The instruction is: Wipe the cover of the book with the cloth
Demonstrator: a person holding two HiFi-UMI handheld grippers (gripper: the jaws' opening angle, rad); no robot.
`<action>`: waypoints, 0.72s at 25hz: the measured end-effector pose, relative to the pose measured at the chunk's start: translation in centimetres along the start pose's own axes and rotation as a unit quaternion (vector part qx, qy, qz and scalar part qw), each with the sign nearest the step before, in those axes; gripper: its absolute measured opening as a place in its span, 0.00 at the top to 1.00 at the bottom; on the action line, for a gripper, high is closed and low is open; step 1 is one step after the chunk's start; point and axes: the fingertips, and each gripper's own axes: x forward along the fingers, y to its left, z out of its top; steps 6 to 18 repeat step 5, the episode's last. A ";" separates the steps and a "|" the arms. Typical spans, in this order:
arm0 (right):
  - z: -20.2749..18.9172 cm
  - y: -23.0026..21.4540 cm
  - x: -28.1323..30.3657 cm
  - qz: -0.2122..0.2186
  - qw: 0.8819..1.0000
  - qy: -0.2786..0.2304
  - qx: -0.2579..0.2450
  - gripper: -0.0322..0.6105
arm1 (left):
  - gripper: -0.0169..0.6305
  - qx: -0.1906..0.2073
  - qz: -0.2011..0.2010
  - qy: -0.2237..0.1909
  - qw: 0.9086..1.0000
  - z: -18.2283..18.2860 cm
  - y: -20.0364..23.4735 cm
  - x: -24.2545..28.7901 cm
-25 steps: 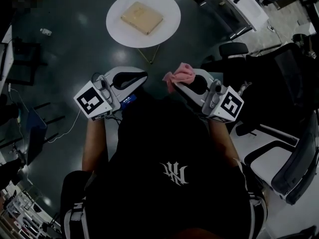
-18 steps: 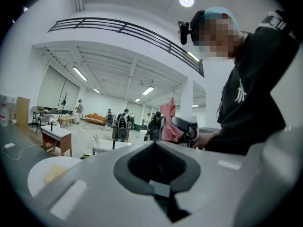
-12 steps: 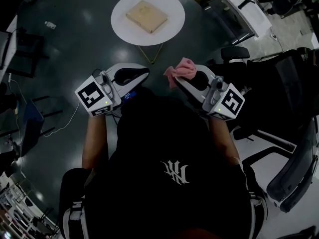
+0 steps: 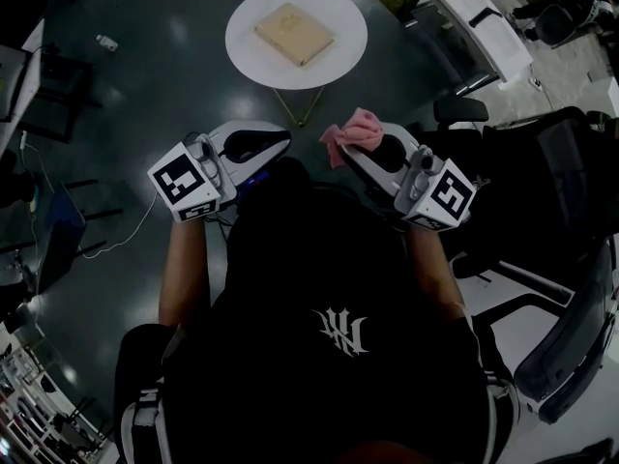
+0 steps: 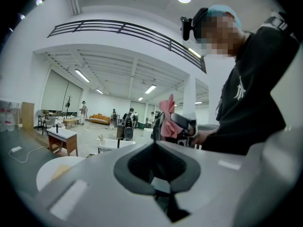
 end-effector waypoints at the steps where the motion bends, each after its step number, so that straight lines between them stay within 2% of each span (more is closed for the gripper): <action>1: 0.0 0.0 0.0 0.000 1.000 -0.001 0.001 0.90 | 0.97 0.000 0.001 0.000 1.000 0.0 0.0 0.0; 18: 0.1 0.2 0.0 0.001 1.000 -0.002 0.002 0.90 | 0.97 -0.001 0.004 0.004 1.000 -0.1 -0.3 -0.2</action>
